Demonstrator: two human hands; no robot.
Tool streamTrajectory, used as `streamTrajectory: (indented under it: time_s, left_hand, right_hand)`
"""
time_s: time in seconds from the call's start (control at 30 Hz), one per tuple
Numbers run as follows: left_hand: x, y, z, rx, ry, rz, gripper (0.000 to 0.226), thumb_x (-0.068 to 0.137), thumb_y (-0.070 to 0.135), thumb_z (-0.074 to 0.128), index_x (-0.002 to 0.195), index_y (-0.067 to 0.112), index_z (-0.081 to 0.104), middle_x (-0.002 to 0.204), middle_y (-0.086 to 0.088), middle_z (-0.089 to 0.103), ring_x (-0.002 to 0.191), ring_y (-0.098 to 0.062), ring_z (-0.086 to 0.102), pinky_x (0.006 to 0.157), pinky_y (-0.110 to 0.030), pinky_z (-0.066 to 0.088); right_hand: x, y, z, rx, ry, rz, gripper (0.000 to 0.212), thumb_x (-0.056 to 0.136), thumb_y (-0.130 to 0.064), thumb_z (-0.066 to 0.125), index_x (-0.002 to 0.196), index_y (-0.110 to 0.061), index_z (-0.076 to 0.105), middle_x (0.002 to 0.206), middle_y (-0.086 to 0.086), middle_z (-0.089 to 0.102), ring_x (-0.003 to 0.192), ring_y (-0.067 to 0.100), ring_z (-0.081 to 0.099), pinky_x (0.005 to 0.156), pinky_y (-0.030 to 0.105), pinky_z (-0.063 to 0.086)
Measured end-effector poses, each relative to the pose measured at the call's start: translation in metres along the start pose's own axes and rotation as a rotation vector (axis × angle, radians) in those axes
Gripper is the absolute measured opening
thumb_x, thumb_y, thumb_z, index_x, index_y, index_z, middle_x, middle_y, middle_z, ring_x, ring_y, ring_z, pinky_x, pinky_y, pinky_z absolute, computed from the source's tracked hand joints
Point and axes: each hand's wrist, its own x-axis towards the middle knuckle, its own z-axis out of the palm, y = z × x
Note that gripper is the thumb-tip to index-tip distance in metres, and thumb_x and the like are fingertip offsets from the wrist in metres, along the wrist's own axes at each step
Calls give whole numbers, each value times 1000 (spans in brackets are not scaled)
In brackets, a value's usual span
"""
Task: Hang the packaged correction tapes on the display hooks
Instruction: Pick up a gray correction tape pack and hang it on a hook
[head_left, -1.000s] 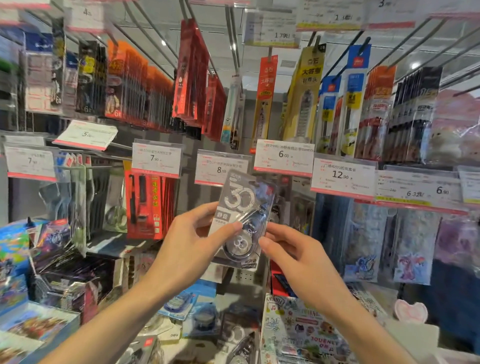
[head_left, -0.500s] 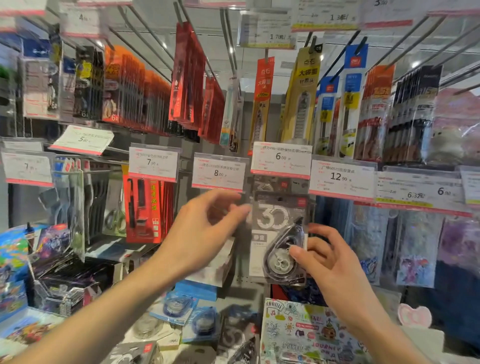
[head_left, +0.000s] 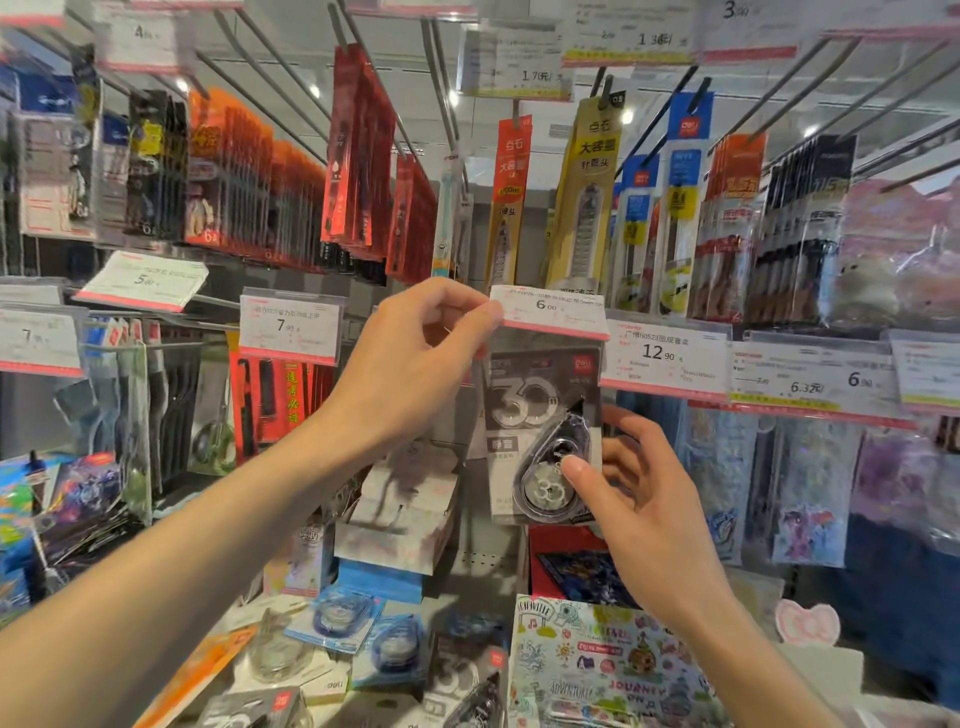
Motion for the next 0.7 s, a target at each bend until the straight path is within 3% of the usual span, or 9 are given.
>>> streamTrajectory:
  time_s: [0.1, 0.27, 0.33, 0.4, 0.5, 0.63, 0.7]
  left_hand:
    - [1, 0, -1, -27, -5, 5, 9, 100, 30, 65, 98, 25, 72, 68, 15, 71, 57, 4, 61, 54, -14, 48]
    - [-1, 0, -3, -31, -28, 15, 8, 101, 28, 64, 99, 26, 71, 70, 15, 72, 59, 3, 62, 54, -15, 48]
    - [-3, 0, -3, -19, -26, 12, 8, 101, 29, 64, 102, 27, 71, 72, 13, 72, 60, 2, 62, 56, -17, 48]
    - [-5, -2, -3, 11, -28, 3, 11, 100, 32, 63, 106, 28, 71, 76, 8, 73, 61, -1, 62, 59, -23, 50]
    - [-14, -8, -3, 31, -28, -7, 12, 100, 35, 63, 108, 33, 70, 84, 7, 75, 68, -4, 66, 66, -32, 57]
    - [-50, -34, 10, 50, 29, -57, 10, 97, 34, 63, 107, 35, 66, 92, 11, 72, 84, -8, 68, 75, -36, 60]
    - [-70, -54, 25, 60, 42, -85, 16, 97, 31, 65, 112, 35, 62, 98, 16, 69, 92, -4, 66, 77, -26, 56]
  right_hand:
    - [4, -1, 1, -4, 10, -21, 60, 83, -58, 68, 137, -43, 48, 119, -9, 70, 114, 9, 66, 95, 33, 56]
    - [9, -3, 0, 0, 39, -47, 68, 81, -61, 68, 140, -35, 50, 113, -6, 71, 108, 10, 67, 88, 20, 56]
    - [8, -4, 2, 12, 42, -62, 57, 83, -57, 69, 135, -42, 51, 98, -9, 72, 92, 5, 68, 79, 14, 53]
    - [7, -4, 3, 16, 52, -77, 44, 87, -51, 68, 126, -56, 48, 87, -5, 70, 80, 8, 66, 73, 17, 54]
    - [8, 2, 3, 2, 73, -66, 51, 88, -55, 65, 135, -54, 47, 95, -8, 72, 87, 11, 70, 77, 23, 57]
    - [9, 8, 9, -75, 65, -55, 53, 89, -62, 57, 139, -57, 41, 94, -29, 68, 82, 0, 66, 68, 16, 51]
    - [10, 14, 14, -120, 72, -55, 55, 94, -57, 55, 147, -53, 38, 118, -17, 68, 96, 6, 67, 73, 16, 51]
